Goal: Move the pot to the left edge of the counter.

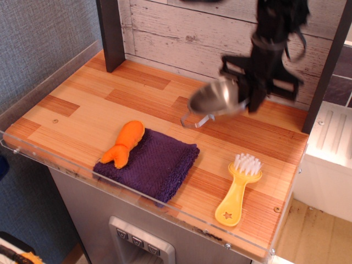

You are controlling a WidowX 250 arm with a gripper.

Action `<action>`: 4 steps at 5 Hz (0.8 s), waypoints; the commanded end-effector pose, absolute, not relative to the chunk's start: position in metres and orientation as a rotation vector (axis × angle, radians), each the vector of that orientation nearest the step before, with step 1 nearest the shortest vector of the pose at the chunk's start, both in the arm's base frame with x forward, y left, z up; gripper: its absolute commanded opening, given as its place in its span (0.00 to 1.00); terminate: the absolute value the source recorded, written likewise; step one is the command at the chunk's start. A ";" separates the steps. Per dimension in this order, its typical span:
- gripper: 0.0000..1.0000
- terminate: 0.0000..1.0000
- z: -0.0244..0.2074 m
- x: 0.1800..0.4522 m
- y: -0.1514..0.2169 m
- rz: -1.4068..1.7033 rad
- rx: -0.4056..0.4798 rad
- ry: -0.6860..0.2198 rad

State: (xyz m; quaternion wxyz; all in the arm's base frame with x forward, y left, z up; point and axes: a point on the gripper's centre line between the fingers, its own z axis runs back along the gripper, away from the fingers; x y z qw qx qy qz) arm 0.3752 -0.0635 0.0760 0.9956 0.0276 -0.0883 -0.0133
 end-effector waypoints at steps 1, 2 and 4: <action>0.00 0.00 0.154 0.334 0.011 0.098 0.072 -0.269; 0.00 0.00 0.140 0.297 0.058 0.153 0.116 -0.193; 0.00 0.00 0.086 0.270 0.145 0.224 0.158 -0.083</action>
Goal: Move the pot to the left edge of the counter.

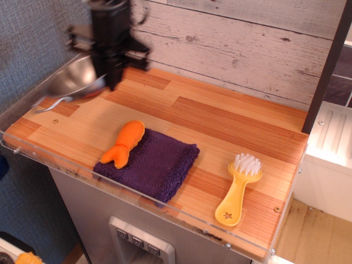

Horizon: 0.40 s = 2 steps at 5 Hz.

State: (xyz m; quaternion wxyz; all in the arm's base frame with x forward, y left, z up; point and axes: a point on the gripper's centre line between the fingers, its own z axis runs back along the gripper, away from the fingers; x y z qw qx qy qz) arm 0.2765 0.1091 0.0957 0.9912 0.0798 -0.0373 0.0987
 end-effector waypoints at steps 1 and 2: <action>0.00 0.00 0.067 0.278 0.157 0.220 0.176 -0.081; 0.00 0.00 0.052 0.285 0.160 0.210 0.188 -0.071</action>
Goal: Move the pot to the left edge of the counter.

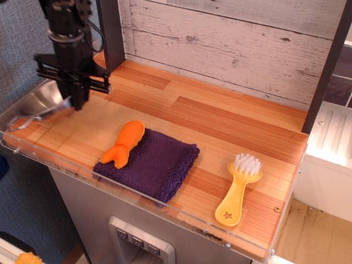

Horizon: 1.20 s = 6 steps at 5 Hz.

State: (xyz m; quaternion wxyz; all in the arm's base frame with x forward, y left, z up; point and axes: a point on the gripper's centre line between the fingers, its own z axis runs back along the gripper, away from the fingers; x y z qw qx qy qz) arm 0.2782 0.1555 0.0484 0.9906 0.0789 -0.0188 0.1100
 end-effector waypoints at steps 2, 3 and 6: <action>0.00 0.00 0.047 0.303 0.147 0.154 0.203 -0.096; 1.00 0.00 0.041 0.304 0.141 0.156 0.220 -0.072; 1.00 0.00 0.072 0.301 0.141 0.252 0.174 -0.144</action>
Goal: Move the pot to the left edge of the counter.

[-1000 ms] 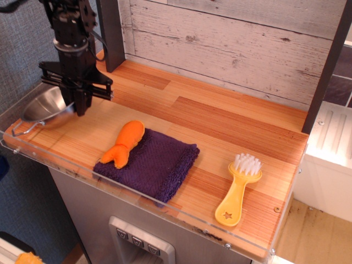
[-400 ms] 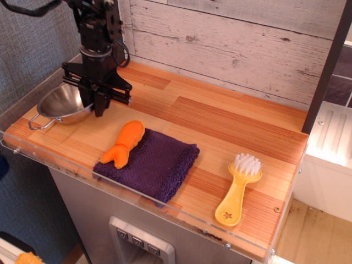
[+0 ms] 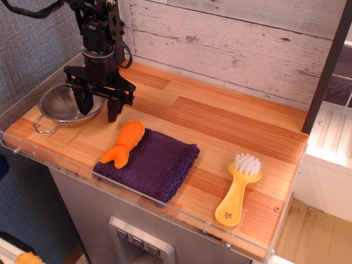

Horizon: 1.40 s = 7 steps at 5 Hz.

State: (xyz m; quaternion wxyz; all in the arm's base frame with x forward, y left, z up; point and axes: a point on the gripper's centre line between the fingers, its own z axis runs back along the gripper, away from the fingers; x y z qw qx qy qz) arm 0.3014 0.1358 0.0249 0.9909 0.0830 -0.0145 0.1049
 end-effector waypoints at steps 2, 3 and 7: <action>1.00 0.00 0.125 0.288 0.110 0.160 0.076 -0.262; 1.00 0.00 0.122 0.290 0.090 0.080 0.032 -0.232; 1.00 0.00 0.108 0.291 0.081 0.007 0.043 -0.089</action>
